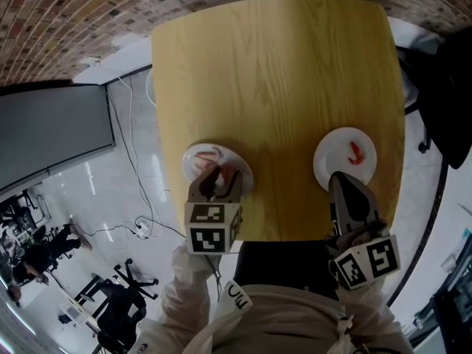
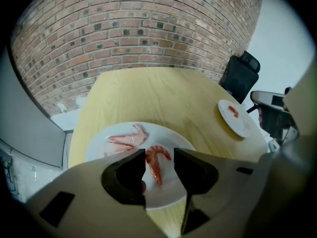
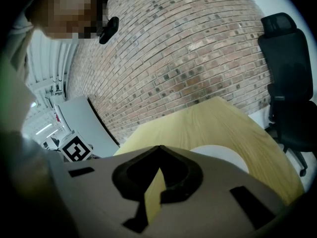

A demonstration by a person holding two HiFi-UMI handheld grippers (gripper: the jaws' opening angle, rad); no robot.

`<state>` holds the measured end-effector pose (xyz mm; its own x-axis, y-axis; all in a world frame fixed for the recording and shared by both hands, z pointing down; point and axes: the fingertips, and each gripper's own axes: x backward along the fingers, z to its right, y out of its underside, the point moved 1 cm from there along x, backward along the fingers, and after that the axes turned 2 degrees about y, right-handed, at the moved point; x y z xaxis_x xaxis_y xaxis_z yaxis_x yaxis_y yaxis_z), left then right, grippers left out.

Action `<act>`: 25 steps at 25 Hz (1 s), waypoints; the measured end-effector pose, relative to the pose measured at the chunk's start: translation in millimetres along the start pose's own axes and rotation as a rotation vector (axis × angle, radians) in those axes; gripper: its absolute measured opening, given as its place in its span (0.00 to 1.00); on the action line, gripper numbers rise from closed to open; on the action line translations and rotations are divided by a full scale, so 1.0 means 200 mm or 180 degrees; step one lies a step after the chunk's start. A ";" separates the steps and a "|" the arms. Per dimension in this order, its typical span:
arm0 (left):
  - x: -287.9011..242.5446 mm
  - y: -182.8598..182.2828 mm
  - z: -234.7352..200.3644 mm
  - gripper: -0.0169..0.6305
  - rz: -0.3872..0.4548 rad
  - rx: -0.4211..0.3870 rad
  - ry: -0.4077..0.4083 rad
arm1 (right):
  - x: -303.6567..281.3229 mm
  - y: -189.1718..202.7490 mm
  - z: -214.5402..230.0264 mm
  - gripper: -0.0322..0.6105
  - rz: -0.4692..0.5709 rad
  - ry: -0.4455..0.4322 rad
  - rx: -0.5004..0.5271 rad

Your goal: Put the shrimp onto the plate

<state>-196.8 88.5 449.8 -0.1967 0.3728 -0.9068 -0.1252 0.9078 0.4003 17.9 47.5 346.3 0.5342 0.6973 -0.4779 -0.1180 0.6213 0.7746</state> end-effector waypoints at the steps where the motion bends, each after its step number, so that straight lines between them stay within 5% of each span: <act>1: 0.00 0.00 0.00 0.30 -0.0004 -0.0004 -0.0018 | 0.00 0.00 0.00 0.09 -0.0005 -0.0002 -0.0001; 25: 0.02 -0.02 0.00 0.27 0.0104 -0.0133 -0.0108 | 0.04 0.01 0.04 0.09 0.0013 0.0022 -0.0058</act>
<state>-197.1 85.9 443.4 -0.1684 0.4091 -0.8968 -0.1600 0.8864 0.4344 28.8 50.6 348.1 0.5278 0.7024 -0.4776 -0.1355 0.6247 0.7690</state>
